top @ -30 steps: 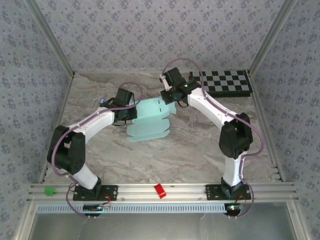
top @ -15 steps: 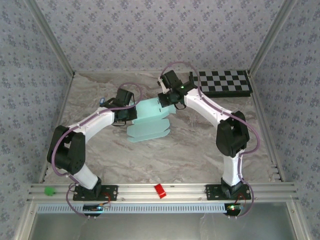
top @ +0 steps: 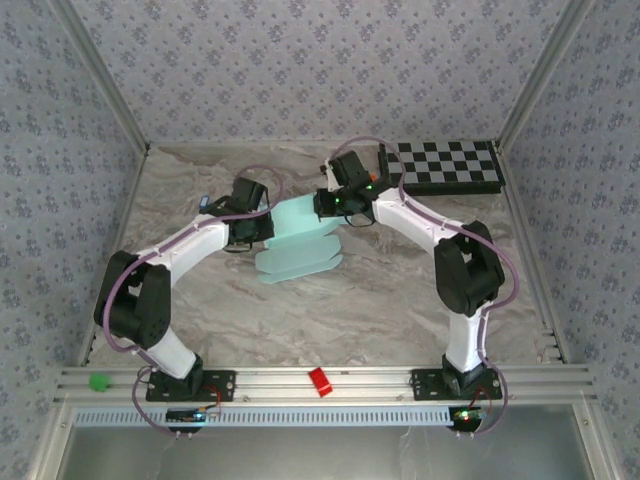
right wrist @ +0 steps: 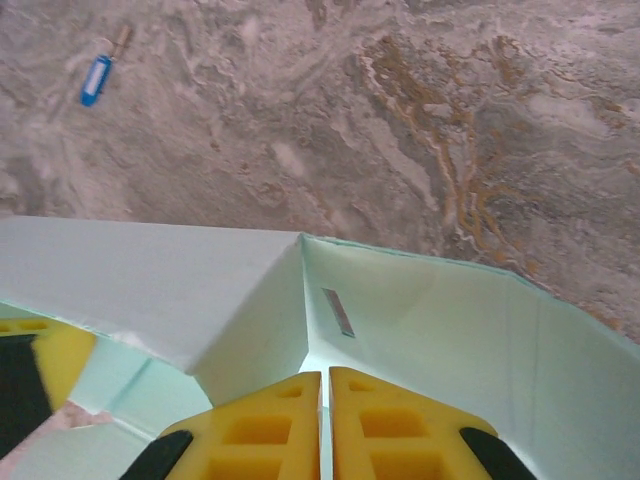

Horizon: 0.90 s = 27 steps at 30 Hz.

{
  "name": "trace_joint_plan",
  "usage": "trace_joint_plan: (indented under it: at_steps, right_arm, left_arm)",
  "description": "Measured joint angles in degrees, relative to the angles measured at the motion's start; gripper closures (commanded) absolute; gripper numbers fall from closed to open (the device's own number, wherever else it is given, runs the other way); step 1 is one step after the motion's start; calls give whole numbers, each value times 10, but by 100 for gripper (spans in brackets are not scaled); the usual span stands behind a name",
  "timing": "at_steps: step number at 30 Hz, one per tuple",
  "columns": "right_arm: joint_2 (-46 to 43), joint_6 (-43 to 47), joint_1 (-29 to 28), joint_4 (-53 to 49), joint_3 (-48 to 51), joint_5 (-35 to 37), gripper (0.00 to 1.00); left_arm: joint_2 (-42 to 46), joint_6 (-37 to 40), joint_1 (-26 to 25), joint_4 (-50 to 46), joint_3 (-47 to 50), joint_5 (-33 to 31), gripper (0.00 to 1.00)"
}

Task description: Fold the paper box

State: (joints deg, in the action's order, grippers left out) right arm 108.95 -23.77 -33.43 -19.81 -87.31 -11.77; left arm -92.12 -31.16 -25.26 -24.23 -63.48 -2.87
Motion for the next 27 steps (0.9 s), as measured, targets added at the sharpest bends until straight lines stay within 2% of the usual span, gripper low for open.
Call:
trace_joint_plan:
  at_steps: [5, 16, 27]
  right_arm:
    - [-19, -9, 1, 19, 23, 5, 88]
    - [-41, 24, -6, -49, 23, 130, 89]
    - [-38, 50, -33, -103, 23, 196, 89]
  left_arm:
    - [0, -2, 0, 0, 0, 0, 100]
    - [2, 0, 0, 0, 0, -11, 100]
    - [3, 0, 0, 0, 0, -15, 100]
